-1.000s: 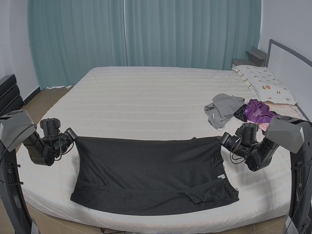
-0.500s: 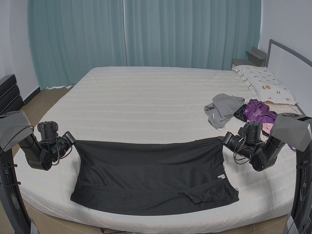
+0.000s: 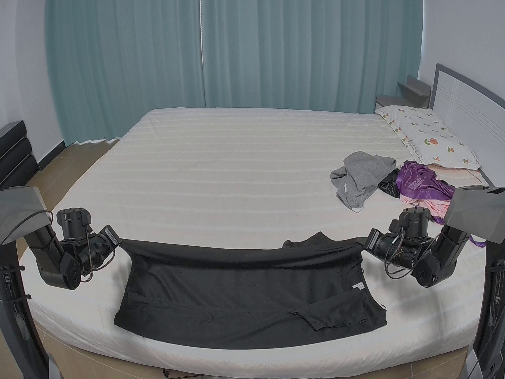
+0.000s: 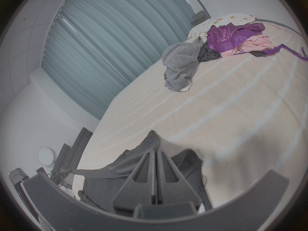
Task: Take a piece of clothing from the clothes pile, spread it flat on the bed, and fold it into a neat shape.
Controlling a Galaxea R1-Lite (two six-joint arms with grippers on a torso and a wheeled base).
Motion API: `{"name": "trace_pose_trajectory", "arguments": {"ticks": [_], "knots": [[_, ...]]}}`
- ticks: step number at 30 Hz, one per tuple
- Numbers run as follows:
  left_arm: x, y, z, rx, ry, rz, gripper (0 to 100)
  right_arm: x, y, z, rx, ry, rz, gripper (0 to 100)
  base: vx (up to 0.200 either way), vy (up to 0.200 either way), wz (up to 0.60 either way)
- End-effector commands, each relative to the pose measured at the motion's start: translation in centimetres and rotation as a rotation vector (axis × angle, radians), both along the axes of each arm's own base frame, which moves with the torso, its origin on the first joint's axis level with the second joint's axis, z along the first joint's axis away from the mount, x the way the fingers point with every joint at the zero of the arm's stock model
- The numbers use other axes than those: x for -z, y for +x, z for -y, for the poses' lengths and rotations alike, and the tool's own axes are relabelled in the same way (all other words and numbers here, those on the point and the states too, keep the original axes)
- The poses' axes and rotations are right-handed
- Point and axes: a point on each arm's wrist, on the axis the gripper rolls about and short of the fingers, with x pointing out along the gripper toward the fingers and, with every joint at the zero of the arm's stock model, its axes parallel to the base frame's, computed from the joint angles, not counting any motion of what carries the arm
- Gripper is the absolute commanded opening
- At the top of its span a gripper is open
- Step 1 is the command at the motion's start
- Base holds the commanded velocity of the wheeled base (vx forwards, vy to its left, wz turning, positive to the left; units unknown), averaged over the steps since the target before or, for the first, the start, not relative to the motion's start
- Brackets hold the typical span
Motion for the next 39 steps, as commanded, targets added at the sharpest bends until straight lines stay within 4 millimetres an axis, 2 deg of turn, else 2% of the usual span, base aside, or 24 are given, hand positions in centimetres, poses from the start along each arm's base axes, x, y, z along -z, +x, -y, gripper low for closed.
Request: {"name": "trace_pose_trajectory", "arguments": {"ticks": [1, 6, 16, 17, 28, 32, 39], "knots": [[0.3, -1.3, 0.2, 0.025, -0.004, -0.033, 0, 0.3, -1.7, 0.1, -0.033, -0.026, -0.038, 0, 0.000, 0.000, 0.00], [1.4, -2.7, 0.4, 0.048, 0.012, -0.090, 0, 1.2, -3.0, 0.3, -0.063, -0.051, -0.075, 0, 0.000, 0.000, 0.00], [1.8, -3.9, 0.1, 0.035, 0.011, -0.097, 0, 1.7, -3.9, 1.1, -0.053, -0.048, -0.109, 0, 0.000, 0.000, 0.00], [2.0, -4.5, 0.1, 0.033, 0.013, -0.099, 0, 2.1, -4.4, 1.1, -0.066, -0.057, -0.131, 0, 0.000, 0.000, 0.00], [3.6, -5.7, 0.4, 0.049, 0.022, -0.147, 0, 4.1, -5.1, 0.9, -0.097, -0.101, -0.188, 0, 0.000, 0.000, 0.00], [4.1, -6.4, 0.5, 0.054, 0.017, -0.167, 0, 5.3, -5.3, 1.0, -0.130, -0.154, -0.202, 0, 0.000, 0.000, 0.00], [5.1, -6.9, 0.6, 0.073, 0.004, -0.196, 0, 5.8, -5.8, 0.7, -0.142, -0.158, -0.169, 0, 0.000, 0.000, 0.00]]}}
